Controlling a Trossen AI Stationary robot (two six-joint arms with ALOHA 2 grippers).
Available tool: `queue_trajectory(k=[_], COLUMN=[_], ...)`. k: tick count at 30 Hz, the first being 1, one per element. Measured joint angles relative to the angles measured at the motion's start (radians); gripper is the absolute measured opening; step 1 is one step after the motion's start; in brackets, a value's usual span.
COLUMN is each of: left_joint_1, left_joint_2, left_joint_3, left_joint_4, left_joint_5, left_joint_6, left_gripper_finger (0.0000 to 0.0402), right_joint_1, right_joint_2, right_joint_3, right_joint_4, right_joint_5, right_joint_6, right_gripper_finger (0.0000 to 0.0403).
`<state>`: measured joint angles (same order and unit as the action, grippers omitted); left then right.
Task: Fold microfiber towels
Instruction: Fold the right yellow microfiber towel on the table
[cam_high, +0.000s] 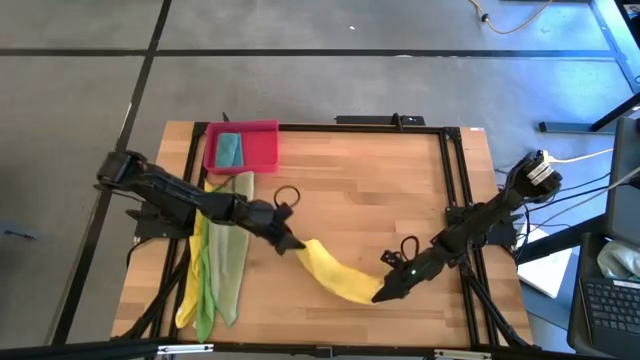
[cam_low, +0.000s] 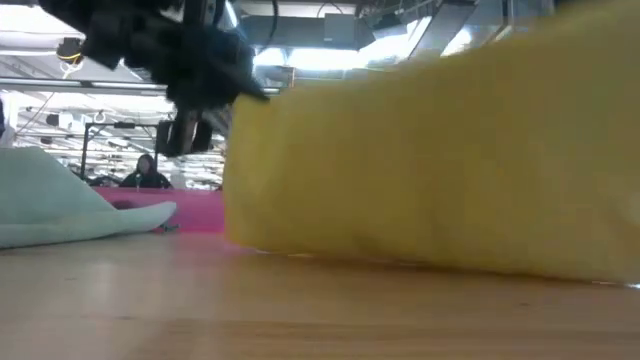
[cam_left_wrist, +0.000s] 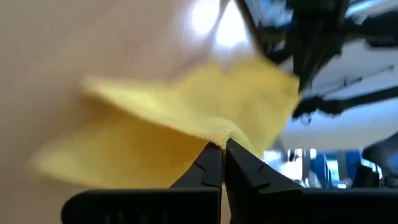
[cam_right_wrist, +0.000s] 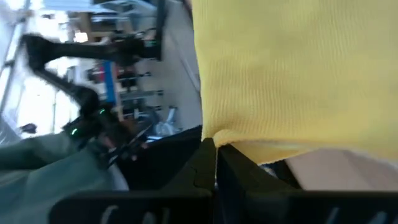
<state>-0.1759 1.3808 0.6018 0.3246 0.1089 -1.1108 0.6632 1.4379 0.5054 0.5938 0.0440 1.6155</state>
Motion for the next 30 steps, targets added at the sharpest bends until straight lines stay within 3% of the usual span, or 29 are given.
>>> queue_trajectory(k=[7,14,21,27,30], left_joint_1=[0.039,0.021,-0.034,-0.077,-0.077], left_joint_2=[-0.182,-0.28,-0.302,-0.281,-0.274], left_joint_3=[0.001,0.001,0.001,0.0,0.001], left_joint_4=[-0.135,-0.205,-0.239,-0.284,-0.325], left_joint_5=[-0.123,-0.28,-0.422,-0.431,-0.445], left_joint_6=[0.108,0.193,0.245,0.282,0.326], left_gripper_finger=[0.0,0.0,0.0,0.0,0.0], right_joint_1=[0.0,-0.008,-0.009,-0.043,-0.092], right_joint_2=[-0.132,-0.245,-0.264,-0.264,-0.264], right_joint_3=[0.007,0.029,0.038,0.039,0.039], right_joint_4=[-0.055,-0.393,-0.566,-0.748,-0.755], right_joint_5=[0.1,0.323,0.236,0.19,0.188], right_joint_6=[-0.163,-0.211,-0.207,-0.102,-0.142], right_gripper_finger=[0.0008,0.0008,0.001,0.0014,0.0011])
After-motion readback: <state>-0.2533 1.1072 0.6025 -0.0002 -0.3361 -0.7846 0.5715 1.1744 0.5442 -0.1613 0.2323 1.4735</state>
